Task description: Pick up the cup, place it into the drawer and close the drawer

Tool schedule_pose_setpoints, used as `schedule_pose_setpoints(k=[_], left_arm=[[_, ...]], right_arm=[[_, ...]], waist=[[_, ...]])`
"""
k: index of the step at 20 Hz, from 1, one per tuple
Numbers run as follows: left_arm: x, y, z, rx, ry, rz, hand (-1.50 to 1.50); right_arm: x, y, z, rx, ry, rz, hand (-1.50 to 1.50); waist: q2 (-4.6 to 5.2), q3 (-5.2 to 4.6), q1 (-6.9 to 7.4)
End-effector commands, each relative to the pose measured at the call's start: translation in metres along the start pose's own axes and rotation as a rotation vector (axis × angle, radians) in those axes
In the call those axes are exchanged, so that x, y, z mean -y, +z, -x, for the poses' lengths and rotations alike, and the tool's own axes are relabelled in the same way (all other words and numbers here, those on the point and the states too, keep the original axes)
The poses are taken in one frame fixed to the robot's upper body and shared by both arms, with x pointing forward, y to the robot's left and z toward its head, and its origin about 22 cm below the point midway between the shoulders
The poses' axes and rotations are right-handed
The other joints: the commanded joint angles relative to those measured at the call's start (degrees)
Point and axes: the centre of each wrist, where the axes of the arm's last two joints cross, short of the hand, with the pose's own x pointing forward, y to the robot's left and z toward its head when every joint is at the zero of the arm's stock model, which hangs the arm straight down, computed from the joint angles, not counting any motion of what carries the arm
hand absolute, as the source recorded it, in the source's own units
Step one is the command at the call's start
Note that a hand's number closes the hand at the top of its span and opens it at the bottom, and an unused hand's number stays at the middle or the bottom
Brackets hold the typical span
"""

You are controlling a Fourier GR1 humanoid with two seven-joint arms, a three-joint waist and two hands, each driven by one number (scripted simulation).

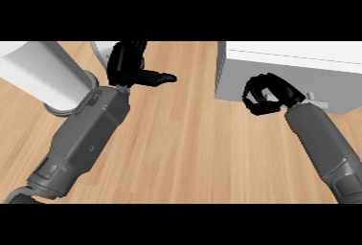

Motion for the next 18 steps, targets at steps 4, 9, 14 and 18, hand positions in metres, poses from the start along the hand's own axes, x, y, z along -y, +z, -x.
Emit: schedule_pose_setpoints(k=[4, 9, 14, 18], left_arm=[[-0.008, 0.009, 0.001, -0.010, 0.016, 0.027, -1.50], [-0.013, 0.014, 0.003, -0.021, 0.024, 0.048, -1.50], [-0.012, 0.017, 0.004, -0.018, 0.052, 0.050, -1.50], [-0.018, 0.019, 0.004, -0.028, 0.036, 0.058, -1.50]], right_arm=[[0.086, 0.003, -0.024, -0.031, 0.022, 0.214, 1.50], [0.102, 0.007, -0.031, 0.000, -0.006, 0.211, 1.50], [0.110, 0.013, -0.033, 0.019, -0.035, 0.200, 1.50], [0.111, 0.016, -0.033, 0.022, -0.057, 0.201, 1.50]], waist=[[1.37, -0.07, 2.92], [1.69, -0.13, 4.01], [1.72, -0.18, 4.51], [1.74, -0.15, 4.80]])
